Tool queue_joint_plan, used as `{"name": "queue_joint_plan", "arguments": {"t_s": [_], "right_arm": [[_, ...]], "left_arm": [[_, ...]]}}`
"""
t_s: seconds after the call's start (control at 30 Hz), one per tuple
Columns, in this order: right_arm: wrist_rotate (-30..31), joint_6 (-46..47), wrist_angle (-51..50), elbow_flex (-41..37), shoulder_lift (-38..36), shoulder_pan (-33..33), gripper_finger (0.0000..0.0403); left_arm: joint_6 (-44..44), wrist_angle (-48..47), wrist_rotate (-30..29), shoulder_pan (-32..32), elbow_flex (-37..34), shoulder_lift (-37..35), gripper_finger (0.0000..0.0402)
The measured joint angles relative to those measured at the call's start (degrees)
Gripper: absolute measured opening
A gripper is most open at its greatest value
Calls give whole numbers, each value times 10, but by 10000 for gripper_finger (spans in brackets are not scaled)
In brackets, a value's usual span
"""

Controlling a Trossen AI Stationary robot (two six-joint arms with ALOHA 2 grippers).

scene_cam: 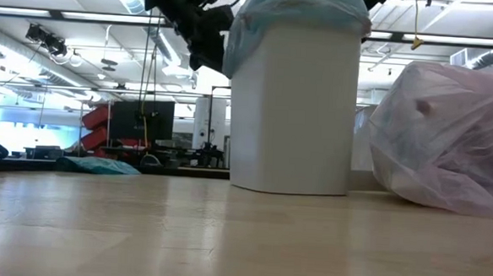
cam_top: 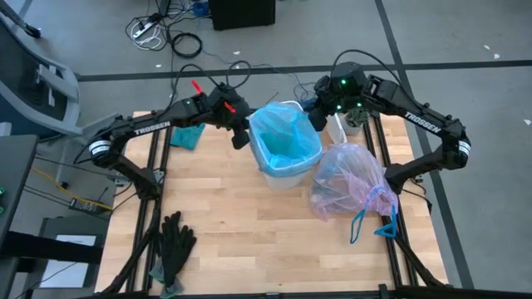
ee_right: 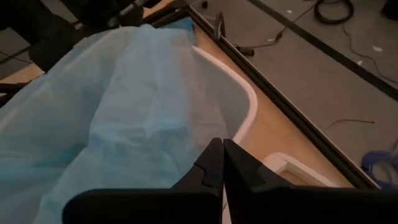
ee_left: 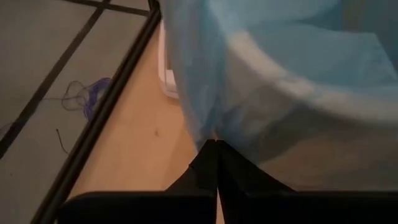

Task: Place trash/remove bag and relplace
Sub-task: Put the blue trash bag in the trash bin

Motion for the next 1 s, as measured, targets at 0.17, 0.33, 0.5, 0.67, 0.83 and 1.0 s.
{"name": "queue_joint_plan", "arguments": {"t_s": [0.17,0.33,0.5,0.67,0.83,1.0], "right_arm": [[-3,-14,-17,0,-12,-3,0],[-19,-26,-22,0,-24,-26,10],[-105,-22,-41,0,-26,-56,47],[-119,-45,-73,0,-26,-65,88],[-120,-79,-79,0,-26,-65,113],[-144,-101,-77,0,-26,-65,118]], "left_arm": [[0,1,-3,2,0,-6,5],[-3,-2,-3,1,16,-6,5],[-16,-2,-4,1,28,-6,5],[-30,5,-5,1,30,-6,5],[-51,6,-5,1,30,-6,5],[-64,6,-5,1,31,-6,5]]}}
